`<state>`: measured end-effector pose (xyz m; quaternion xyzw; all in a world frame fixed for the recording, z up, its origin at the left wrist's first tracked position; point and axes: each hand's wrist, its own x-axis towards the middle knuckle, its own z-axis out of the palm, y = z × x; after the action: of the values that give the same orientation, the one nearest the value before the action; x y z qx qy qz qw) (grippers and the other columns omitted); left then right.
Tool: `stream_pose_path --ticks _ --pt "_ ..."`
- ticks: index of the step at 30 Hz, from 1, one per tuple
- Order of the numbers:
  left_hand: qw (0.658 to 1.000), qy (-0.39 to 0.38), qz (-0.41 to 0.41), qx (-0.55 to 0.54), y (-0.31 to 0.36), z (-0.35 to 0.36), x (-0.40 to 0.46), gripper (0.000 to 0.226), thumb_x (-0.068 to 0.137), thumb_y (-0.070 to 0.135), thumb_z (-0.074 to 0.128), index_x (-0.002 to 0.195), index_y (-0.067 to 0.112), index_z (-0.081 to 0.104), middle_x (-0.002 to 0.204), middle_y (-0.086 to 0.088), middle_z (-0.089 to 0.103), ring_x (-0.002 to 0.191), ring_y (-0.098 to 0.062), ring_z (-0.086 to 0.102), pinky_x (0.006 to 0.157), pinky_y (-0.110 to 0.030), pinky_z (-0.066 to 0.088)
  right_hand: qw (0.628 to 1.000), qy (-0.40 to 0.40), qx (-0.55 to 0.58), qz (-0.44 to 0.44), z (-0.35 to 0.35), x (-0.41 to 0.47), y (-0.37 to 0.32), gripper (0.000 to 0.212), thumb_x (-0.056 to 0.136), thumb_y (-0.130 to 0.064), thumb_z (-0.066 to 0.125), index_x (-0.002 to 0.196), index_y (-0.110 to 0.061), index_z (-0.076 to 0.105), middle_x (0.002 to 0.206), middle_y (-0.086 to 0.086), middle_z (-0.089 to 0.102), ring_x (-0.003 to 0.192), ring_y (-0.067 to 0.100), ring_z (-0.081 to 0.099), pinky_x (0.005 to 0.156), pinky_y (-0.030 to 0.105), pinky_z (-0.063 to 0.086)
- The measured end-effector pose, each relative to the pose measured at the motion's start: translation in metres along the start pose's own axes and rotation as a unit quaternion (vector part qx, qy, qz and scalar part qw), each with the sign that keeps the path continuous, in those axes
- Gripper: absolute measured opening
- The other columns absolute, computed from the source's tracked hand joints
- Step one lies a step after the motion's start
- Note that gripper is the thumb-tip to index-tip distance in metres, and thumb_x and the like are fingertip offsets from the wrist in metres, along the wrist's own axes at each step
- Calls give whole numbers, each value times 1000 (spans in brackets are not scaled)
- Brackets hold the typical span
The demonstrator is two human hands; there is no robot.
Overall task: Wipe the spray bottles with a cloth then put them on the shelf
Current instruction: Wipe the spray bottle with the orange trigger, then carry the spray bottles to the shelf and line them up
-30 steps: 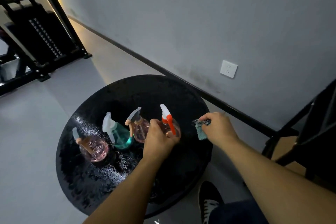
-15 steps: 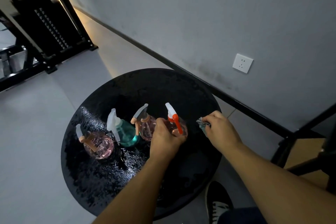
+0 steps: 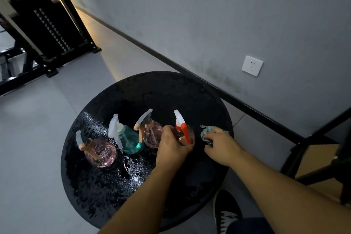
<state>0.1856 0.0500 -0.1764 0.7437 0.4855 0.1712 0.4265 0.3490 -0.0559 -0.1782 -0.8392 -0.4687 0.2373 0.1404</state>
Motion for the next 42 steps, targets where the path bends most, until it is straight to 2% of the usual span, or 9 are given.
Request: stream_pose_path --ticks 9,13,17,21,25,29,32,37,42 --pt "997 -35 26 59 -2 -9 -6 80 70 47 92 133 35 44 125 8 64 105 -10 68 93 -41 61 1000 23 13 -1 -25 -5 -9 42 97 -27 65 138 -20 61 128 -3 51 111 16 58 92 28 51" --pt "994 -35 53 88 3 -30 -19 74 77 38 90 136 26 47 128 8 58 110 -14 64 87 -29 51 998 36 41 -25 -36 -9 -24 46 97 -29 67 142 -23 59 133 -5 50 112 13 56 94 28 51" --pt "988 -31 59 141 3 -56 -38 91 82 30 85 156 27 32 151 -3 51 131 -25 59 102 -36 51 997 45 31 -49 -45 -8 -40 51 95 -31 70 144 -27 55 134 -8 51 106 6 52 89 23 46" --pt "983 -25 78 165 -3 -77 -58 85 88 30 81 157 28 32 154 3 49 132 -18 58 99 -26 47 995 55 63 -53 -49 -8 -56 57 91 -35 77 143 -30 56 138 -10 52 118 10 56 90 23 43" --pt "977 -28 93 189 -14 -93 -73 87 91 33 79 161 27 27 164 7 39 141 -17 51 108 -28 45 990 47 116 -58 -52 -8 -70 57 86 -43 80 139 -35 59 131 -14 55 117 11 58 91 29 51" --pt "972 -43 87 213 -28 -108 -81 86 92 35 77 161 31 26 165 9 36 138 -20 55 108 -33 49 990 34 119 -65 -50 -7 -80 45 90 -36 78 133 -36 64 123 -15 57 114 12 57 90 28 48" --pt "968 -52 88 227 -36 -118 -84 84 93 34 76 161 31 26 165 9 36 139 -19 55 107 -33 49 988 34 131 -68 -44 -3 -81 36 90 -29 79 125 -34 70 113 -17 59 107 10 59 79 22 44" --pt "962 -61 92 248 -40 -131 -85 80 95 38 73 161 29 28 163 7 37 138 -18 54 107 -33 49 987 32 145 -58 -38 2 -86 23 86 -39 82 107 -37 72 104 -15 64 94 5 62 70 19 43" --pt "951 -79 90 284 -38 -139 -87 84 96 46 70 163 31 22 160 4 42 135 -21 56 105 -40 53 988 26 145 -45 -37 0 -89 23 88 -34 80 109 -37 70 101 -15 69 93 3 64 67 20 45"
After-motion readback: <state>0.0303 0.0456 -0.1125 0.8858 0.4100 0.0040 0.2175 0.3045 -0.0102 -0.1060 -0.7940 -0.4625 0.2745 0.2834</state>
